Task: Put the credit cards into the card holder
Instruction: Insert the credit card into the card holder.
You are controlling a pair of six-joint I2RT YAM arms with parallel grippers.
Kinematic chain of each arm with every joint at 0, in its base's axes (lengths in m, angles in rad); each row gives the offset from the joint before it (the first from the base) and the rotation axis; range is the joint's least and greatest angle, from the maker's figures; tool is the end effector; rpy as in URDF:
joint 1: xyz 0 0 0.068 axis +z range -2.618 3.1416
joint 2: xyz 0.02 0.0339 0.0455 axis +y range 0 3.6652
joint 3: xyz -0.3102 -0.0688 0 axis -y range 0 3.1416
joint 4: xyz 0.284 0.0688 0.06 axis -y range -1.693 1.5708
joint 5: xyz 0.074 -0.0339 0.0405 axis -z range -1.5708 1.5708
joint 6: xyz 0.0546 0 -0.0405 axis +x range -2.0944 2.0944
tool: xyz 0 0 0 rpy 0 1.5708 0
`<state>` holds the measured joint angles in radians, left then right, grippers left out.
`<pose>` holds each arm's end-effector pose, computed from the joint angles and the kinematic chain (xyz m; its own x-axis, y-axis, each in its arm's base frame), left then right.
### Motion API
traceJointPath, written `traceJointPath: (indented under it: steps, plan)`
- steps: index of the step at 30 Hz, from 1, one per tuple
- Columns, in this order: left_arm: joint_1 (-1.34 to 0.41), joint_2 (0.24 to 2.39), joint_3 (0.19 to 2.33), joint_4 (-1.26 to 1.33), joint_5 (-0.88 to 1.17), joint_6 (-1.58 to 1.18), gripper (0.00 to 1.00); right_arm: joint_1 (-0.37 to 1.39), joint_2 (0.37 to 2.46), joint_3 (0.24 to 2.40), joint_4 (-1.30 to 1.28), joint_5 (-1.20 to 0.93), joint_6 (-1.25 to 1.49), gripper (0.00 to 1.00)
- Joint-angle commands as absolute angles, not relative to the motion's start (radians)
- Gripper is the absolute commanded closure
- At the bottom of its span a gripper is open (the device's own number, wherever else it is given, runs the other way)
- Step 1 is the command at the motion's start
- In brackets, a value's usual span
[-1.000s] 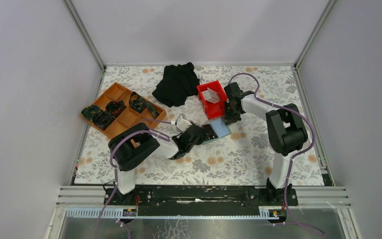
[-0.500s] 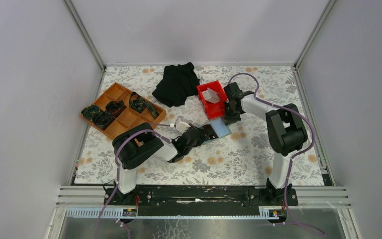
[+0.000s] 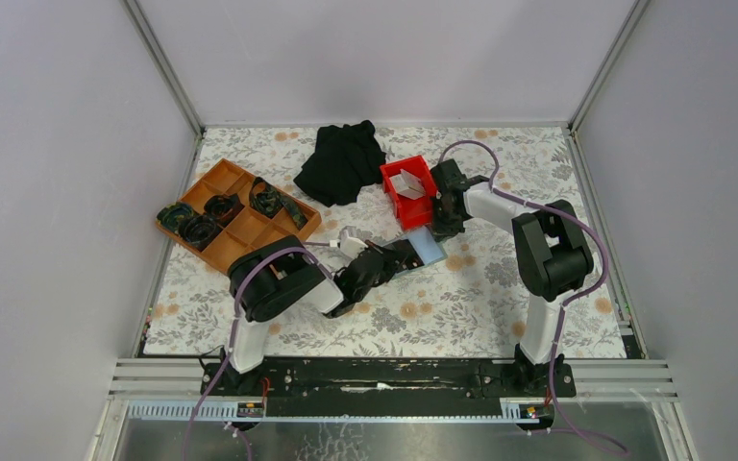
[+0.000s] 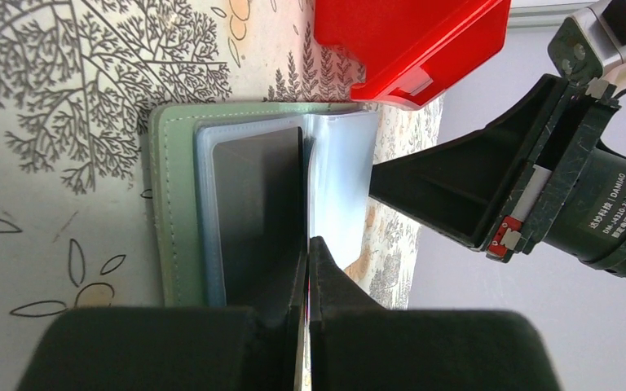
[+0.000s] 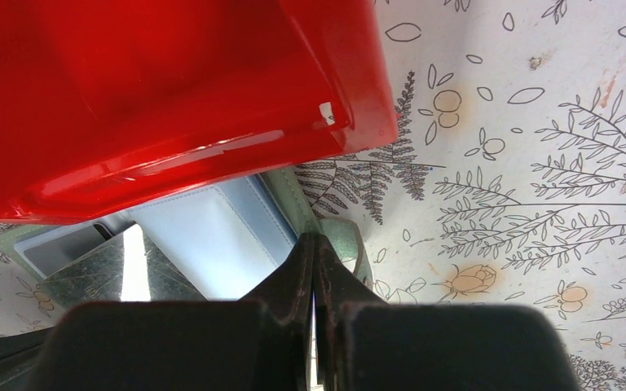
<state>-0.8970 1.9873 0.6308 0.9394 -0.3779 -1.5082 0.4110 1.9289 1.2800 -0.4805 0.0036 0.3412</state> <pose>0.2520 -0.2833 0.0819 -0.5306 -0.8221 -0.2064 -0.2200 0.3687 -0.9031 0.4091 0.1781 0.1639 -0.9143 -0.0335 -0.4037 -0.0978 0.9853 0.1399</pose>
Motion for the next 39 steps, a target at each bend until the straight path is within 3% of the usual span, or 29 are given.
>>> traceJointPath:
  steps: [1,39]
  plan:
    - [-0.903,2.013,0.625,1.023,-0.368,-1.478,1.00,0.442,1.989,1.264,-0.491,0.020,0.333,1.00]
    - [-0.854,2.086,0.603,1.138,-0.358,-1.476,1.00,0.458,2.020,1.267,-0.507,0.043,0.326,1.00]
